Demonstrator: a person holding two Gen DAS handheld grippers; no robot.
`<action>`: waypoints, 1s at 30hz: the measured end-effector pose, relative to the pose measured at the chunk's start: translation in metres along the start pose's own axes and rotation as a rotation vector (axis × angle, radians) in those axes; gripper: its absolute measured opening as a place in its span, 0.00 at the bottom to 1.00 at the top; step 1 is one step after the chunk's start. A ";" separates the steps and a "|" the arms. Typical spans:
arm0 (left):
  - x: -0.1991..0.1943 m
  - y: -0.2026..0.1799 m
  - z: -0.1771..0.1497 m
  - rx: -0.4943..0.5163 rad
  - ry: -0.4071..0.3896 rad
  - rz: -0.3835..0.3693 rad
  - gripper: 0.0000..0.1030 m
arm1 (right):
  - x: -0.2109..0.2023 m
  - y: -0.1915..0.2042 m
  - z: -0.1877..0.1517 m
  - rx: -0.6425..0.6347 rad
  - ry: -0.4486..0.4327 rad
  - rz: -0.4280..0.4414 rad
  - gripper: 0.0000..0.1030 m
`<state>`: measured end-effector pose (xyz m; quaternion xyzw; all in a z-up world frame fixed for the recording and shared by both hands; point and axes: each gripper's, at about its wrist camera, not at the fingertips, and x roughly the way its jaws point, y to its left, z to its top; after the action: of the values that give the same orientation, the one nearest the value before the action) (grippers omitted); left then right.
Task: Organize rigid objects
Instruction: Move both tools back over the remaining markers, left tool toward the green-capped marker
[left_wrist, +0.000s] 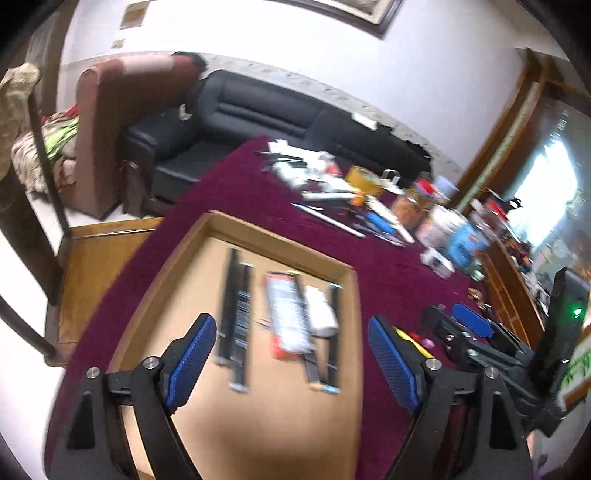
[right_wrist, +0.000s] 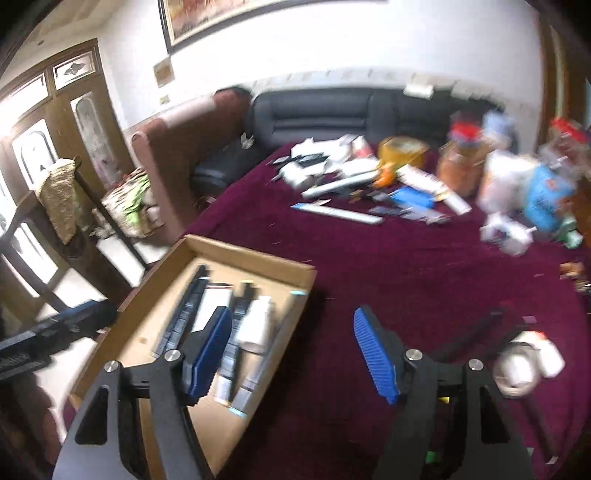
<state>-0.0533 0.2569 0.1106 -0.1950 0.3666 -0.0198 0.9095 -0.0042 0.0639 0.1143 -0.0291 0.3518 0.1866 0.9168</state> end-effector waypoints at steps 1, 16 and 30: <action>-0.002 -0.006 -0.005 0.003 -0.002 -0.009 0.87 | -0.009 -0.009 -0.007 -0.006 -0.026 -0.036 0.76; 0.047 -0.123 -0.060 0.160 0.148 -0.049 0.88 | -0.052 -0.120 -0.057 -0.019 -0.121 -0.293 0.78; 0.111 -0.162 -0.076 0.167 0.286 0.005 0.88 | -0.047 -0.251 -0.067 0.228 -0.172 -0.313 0.79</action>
<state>-0.0063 0.0621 0.0478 -0.1129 0.4901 -0.0756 0.8610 0.0123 -0.1969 0.0755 0.0367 0.2823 0.0024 0.9586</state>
